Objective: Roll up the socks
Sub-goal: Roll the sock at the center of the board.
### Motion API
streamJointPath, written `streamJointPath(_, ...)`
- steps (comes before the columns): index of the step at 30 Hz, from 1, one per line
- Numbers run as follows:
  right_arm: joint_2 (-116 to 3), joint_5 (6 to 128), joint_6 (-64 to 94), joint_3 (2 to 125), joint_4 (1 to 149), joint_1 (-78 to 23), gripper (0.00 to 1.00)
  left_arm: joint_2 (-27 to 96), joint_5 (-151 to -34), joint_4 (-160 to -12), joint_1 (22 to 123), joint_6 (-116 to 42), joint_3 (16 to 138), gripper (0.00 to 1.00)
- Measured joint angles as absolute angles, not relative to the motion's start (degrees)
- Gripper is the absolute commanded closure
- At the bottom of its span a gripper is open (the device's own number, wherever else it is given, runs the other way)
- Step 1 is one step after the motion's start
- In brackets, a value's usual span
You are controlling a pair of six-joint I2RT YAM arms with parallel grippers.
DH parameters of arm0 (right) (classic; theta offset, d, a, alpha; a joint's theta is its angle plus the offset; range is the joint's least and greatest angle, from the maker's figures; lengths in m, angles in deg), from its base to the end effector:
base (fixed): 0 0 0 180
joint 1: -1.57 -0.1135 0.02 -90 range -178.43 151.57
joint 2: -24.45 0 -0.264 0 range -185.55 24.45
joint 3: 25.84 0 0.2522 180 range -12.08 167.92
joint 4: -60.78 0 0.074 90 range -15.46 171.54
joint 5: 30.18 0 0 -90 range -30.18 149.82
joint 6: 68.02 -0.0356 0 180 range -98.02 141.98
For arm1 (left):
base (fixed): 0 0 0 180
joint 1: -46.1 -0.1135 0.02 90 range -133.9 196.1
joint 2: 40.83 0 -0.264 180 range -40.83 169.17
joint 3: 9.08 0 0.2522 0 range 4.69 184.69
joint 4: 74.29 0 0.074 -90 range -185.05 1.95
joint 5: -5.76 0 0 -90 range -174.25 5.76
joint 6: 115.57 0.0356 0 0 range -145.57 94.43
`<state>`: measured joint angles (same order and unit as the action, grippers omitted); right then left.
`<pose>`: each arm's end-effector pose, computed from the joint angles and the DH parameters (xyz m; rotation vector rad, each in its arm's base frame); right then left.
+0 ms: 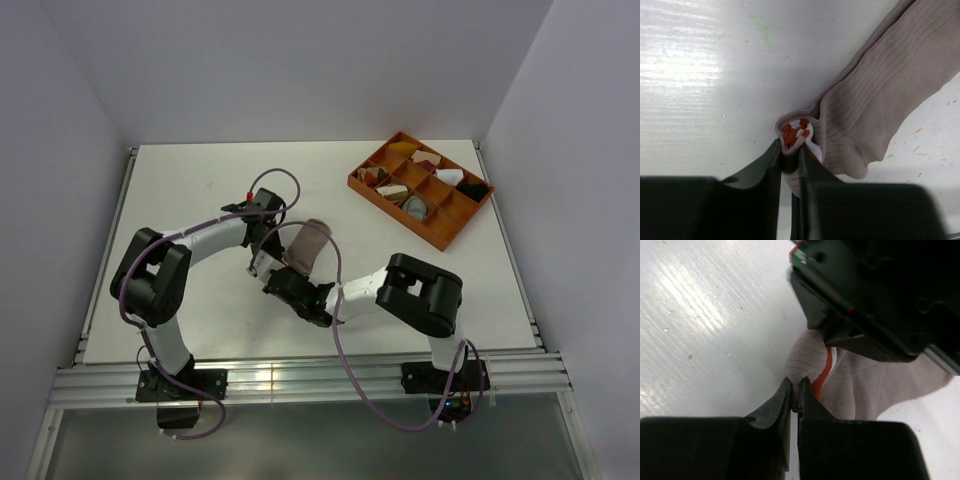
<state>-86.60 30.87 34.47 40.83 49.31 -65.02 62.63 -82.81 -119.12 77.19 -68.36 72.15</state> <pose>0.1681 0.3450 0.1264 -1.0811 1.7611 0.0357 0.3067 -0.1839 0.1739 -0.2914 2.7748 -0.3124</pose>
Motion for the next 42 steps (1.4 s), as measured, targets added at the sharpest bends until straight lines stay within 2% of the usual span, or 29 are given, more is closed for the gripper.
streamJointPath(4,-84.0,37.43,29.73,40.04,51.36,-62.11,1.0,59.2,-82.66,-117.37,76.04,-70.17,68.83,0.47)
streamJointPath(7,-82.38,42.98,25.36,39.87,53.26,-59.56,1.0,53.93,-82.4,-115.58,74.05,-72.97,64.87,0.39)
streamJointPath(13,-79.34,54.13,16.66,37.79,54.18,-54.51,1.0,38.57,-81.81,-106.99,68.8,-80.46,54.77,0.37)
streamJointPath(17,-78.95,62.46,9.82,36.09,51.67,-50.75,1.0,33.17,-83.82,-97.33,68.8,-85.67,47.14,0.37)
streamJointPath(22,-79.04,73.62,0.4,33.18,46.2,-45.48,1.0,33.32,-86.57,-89.55,69.37,-89.56,39.56,0.36)
streamJointPath(29,-83.28,86.1,-11.91,30.54,35.6,-40.91,1.0,33.93,-87.47,-80.56,72.23,-91.59,35.25,0.36)
streamJointPath(42,-86.29,90.96,-19.73,29.49,28.74,-40.17,1.0,36.42,-87.12,-78.97,73.0,-95.68,32.21,0.4)
